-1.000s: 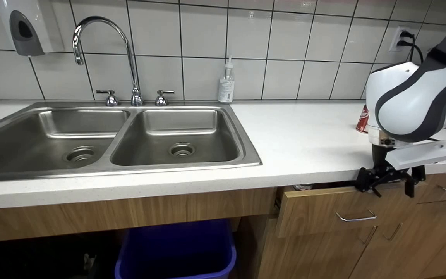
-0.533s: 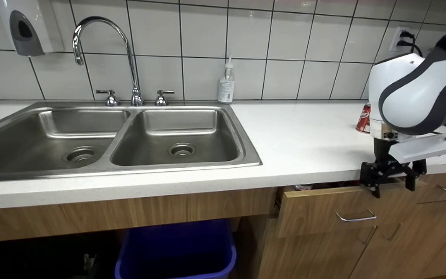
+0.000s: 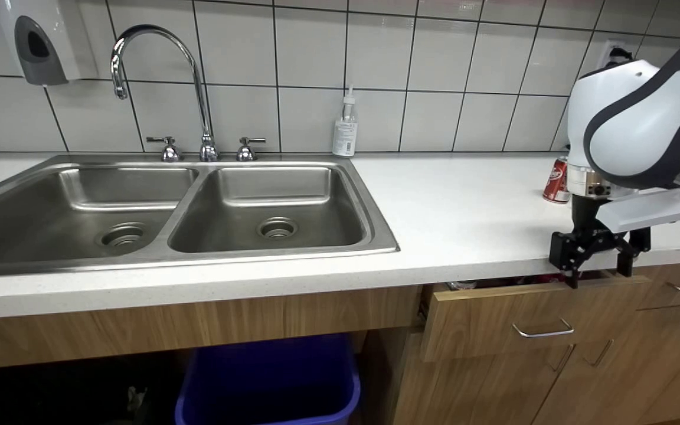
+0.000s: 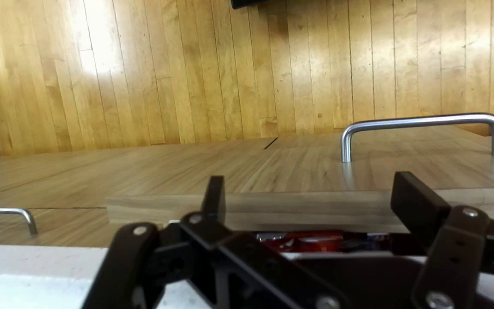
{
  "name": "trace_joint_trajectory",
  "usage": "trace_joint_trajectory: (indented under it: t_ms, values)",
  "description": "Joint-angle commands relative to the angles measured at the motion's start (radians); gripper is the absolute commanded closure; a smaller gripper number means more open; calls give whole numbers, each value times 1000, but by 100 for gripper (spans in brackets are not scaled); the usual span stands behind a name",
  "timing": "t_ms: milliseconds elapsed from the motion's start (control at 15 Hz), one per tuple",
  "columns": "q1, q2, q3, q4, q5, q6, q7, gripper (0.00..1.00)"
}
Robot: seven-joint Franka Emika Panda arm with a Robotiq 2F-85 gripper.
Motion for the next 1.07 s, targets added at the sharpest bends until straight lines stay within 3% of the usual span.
trace_joint_trajectory:
  t_ms: [0,1000]
  values:
    - [-13,-67,17,-10,-5,-13,-17,0]
    - [-16,-120,52,38,5,32,-3,0]
